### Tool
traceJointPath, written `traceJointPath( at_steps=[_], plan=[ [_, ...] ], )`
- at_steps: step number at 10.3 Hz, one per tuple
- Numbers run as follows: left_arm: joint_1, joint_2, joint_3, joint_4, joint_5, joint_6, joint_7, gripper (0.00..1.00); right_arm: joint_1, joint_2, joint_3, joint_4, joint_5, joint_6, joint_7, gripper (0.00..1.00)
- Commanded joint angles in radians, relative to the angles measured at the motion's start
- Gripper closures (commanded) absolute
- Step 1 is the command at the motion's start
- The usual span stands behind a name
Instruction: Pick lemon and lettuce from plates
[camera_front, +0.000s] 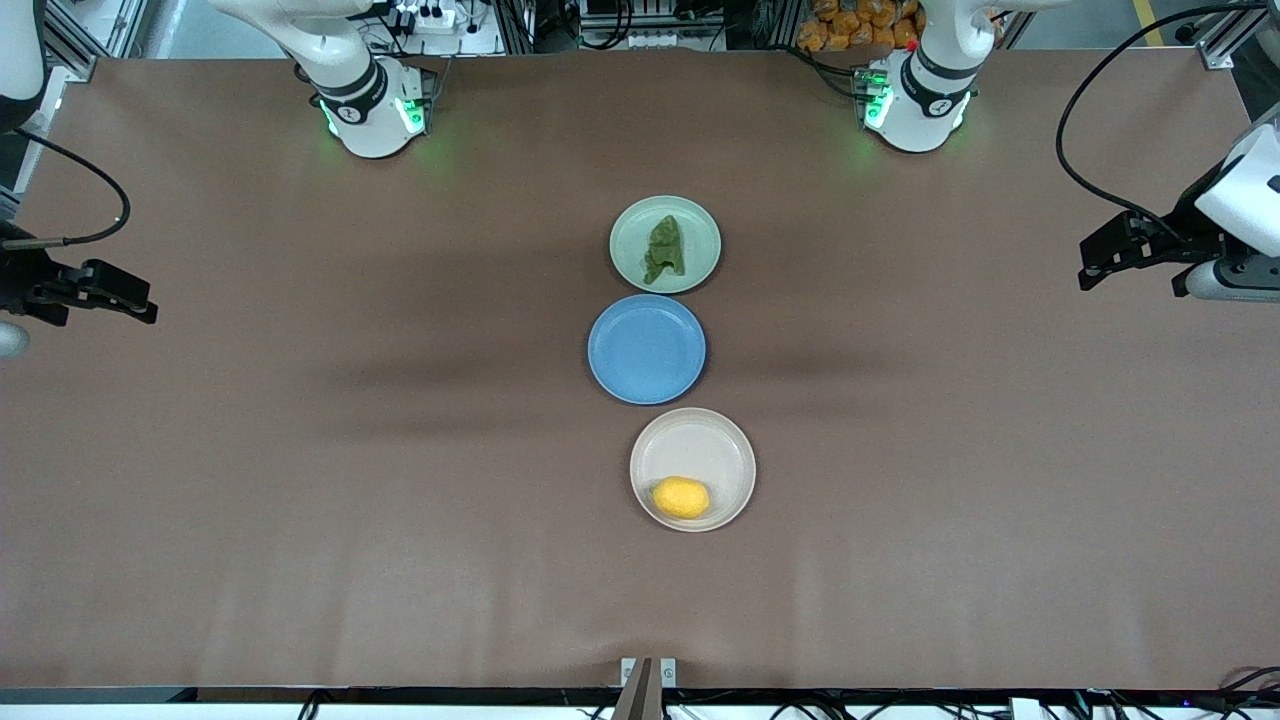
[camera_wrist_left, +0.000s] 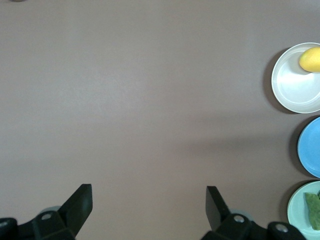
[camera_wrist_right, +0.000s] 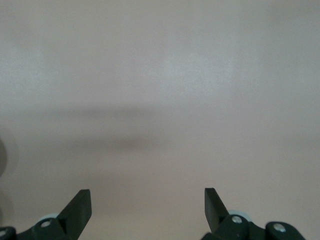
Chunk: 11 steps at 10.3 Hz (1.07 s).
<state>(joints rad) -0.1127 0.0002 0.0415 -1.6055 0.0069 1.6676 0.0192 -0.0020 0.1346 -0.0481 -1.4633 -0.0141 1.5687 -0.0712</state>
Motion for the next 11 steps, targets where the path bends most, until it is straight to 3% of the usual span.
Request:
traceJointPath(
  at_steps=[1,9,11],
  plan=[
    [-0.001,0.001,-0.003,0.013,0.025,-0.019,0.007,0.0,-0.009,-0.013,0.002,-0.012,0.017,-0.006,-0.006,0.0],
    [0.005,0.058,-0.015,0.01,0.027,-0.019,-0.004,0.0,-0.01,-0.013,0.002,-0.011,0.019,-0.024,-0.007,0.0],
    [-0.019,0.115,-0.017,0.018,0.016,-0.017,-0.008,0.0,-0.009,-0.013,0.002,-0.011,0.019,-0.032,-0.007,0.0]
  ],
)
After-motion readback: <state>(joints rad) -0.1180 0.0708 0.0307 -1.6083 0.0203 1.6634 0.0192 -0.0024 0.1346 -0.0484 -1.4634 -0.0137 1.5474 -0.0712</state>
